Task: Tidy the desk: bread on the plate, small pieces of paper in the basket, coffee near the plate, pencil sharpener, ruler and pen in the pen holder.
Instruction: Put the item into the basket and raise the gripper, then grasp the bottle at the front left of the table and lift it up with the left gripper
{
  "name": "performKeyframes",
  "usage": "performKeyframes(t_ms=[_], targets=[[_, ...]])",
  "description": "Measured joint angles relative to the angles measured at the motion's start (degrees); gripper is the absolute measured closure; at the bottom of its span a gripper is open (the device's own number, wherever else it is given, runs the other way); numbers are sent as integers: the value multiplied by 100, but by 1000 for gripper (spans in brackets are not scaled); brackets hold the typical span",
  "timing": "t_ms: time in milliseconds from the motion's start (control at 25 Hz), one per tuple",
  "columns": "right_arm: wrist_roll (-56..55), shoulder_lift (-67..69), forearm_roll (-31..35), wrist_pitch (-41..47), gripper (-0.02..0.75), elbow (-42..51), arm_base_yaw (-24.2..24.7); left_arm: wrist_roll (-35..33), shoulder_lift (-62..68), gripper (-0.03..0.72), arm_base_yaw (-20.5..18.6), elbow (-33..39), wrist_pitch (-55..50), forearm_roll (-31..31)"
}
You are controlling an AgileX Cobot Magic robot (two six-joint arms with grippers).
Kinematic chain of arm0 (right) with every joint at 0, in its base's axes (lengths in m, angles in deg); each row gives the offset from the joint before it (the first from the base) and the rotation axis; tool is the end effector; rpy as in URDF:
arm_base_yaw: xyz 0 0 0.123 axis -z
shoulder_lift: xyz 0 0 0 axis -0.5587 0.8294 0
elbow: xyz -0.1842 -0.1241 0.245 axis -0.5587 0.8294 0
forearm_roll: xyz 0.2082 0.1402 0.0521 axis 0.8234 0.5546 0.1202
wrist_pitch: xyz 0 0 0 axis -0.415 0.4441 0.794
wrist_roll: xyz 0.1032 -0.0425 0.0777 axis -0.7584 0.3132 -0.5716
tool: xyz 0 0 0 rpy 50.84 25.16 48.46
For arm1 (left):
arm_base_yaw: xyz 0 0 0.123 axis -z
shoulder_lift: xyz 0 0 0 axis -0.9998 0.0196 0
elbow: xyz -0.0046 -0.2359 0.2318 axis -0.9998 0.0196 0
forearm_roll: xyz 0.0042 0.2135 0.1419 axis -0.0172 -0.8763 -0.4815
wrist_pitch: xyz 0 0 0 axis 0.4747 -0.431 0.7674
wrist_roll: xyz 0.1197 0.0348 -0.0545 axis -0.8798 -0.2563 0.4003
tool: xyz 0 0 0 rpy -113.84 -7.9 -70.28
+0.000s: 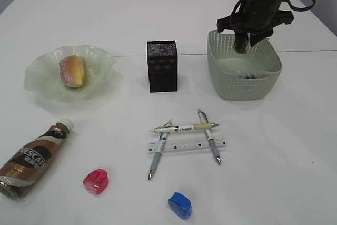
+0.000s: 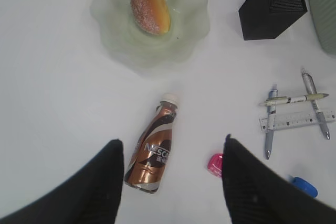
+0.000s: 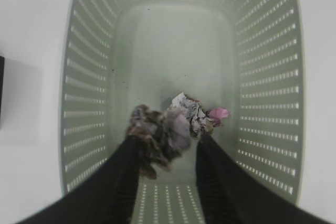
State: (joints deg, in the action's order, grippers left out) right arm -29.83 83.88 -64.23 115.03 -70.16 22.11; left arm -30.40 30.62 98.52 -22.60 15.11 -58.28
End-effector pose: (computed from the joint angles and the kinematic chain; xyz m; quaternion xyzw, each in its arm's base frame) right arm 0.5307 0.0890 0.2418 -0.0219 0.9684 -0.0385 0.2454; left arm 0.2266 -0.0450 0.4471 -0.0135 0.9435 -0.0845 0.3201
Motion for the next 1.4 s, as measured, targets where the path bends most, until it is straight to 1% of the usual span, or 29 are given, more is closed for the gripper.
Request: performKeyframes(t_ms=[80, 120, 160, 240, 440, 600, 720, 840, 960, 1160, 1280, 1400], targets=[[-204, 52, -47, 0, 367, -14, 0, 0, 0, 254, 0, 0, 0, 11], [-275, 77, -74, 0, 325, -25, 0, 0, 0, 254, 0, 0, 0, 11], [-317, 90, -118, 0, 291, -24, 0, 0, 0, 254, 0, 0, 0, 11], [-378, 100, -196, 0, 263, -24, 0, 0, 0, 254, 0, 0, 0, 11], [-386, 100, -252, 89, 249, -37, 0, 0, 9, 254, 0, 0, 0, 11], [-386, -1, -241, 666, 248, -86, 0, -12, 60, 254, 0, 0, 0, 82], [-374, -258, -137, 1234, 248, -91, 0, -194, 186, 254, 0, 35, 0, 252], [-211, -547, 0, 1396, 248, -100, 0, -297, 420, 254, 129, 49, 0, 287], [35, -845, 288, 1429, 248, -67, 0, -331, 667, 254, 227, 49, 0, 257], [619, -1294, 1339, 1464, 248, 347, 0, -428, 1161, 248, 237, 166, 22, -90], [755, -1610, 1592, 1475, 248, 664, 0, -788, 1565, 207, 237, 312, 34, -161], [791, -2049, 1618, 1475, 248, 974, 0, -1136, 2010, 153, 237, 364, 61, 4]])
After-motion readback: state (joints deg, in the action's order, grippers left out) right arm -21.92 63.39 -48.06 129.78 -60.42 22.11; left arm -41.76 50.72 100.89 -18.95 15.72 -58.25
